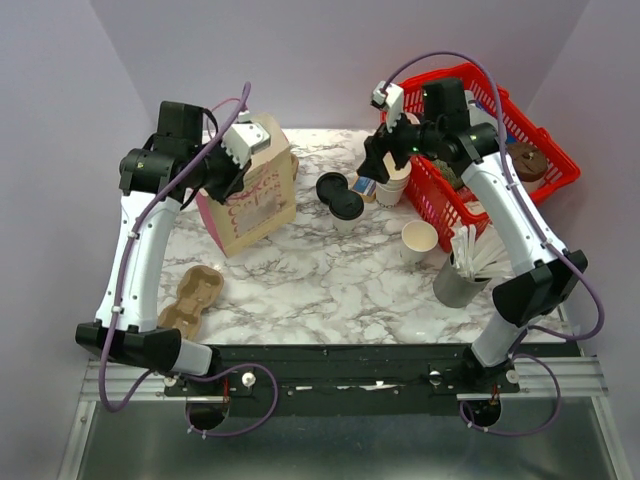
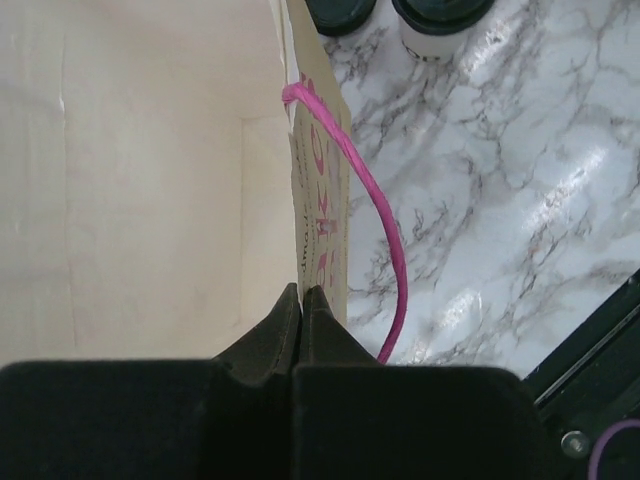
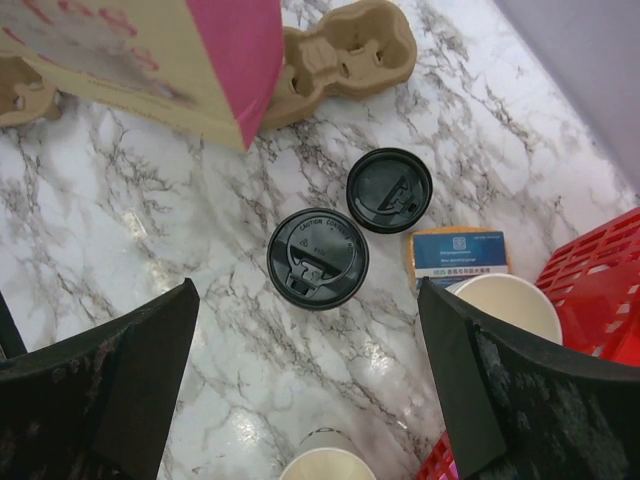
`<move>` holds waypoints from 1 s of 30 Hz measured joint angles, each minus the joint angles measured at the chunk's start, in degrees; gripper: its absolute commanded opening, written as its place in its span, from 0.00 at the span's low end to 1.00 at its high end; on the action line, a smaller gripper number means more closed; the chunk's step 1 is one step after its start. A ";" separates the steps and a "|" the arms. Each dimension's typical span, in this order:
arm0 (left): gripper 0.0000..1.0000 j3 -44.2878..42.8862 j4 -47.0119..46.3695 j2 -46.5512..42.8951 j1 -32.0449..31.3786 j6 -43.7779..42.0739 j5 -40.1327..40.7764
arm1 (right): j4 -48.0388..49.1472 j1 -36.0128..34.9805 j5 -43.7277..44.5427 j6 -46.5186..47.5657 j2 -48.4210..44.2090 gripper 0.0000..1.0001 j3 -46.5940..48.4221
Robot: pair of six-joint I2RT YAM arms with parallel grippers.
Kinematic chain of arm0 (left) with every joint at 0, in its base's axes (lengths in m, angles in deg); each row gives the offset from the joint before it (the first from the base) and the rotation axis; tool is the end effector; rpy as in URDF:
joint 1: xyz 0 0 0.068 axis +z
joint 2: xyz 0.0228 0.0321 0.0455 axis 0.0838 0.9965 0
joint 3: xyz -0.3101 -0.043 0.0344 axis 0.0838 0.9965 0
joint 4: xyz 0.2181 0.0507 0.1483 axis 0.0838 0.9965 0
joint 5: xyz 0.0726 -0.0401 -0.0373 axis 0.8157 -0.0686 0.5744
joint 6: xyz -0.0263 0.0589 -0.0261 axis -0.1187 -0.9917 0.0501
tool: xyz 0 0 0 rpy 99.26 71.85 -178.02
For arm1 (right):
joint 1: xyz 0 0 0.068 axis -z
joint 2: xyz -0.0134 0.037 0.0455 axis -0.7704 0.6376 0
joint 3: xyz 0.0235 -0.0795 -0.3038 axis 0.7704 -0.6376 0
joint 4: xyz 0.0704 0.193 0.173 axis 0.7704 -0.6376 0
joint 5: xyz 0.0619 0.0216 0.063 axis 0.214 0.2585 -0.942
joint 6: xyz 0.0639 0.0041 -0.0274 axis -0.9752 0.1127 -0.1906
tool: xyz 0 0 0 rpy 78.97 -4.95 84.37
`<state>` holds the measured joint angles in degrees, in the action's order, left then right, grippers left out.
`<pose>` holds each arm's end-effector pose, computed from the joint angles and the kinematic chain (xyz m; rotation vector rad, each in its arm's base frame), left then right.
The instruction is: Pack the takeout coffee
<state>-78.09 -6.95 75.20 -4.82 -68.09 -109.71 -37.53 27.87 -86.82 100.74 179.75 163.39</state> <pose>0.2621 -0.0671 0.4872 0.9787 2.0771 -0.2855 0.3586 0.1806 0.4600 -1.0879 1.8296 0.5969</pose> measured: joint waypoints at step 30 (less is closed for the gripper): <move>0.00 26.12 -6.88 -13.84 -6.38 -21.84 -8.55 | -1.07 -5.27 -13.94 1.44 10.75 0.99 14.25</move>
<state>-51.97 -13.83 61.37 -11.21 -89.93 -118.26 -38.60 22.60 -100.77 102.19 190.51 177.64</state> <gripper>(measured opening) 0.017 0.992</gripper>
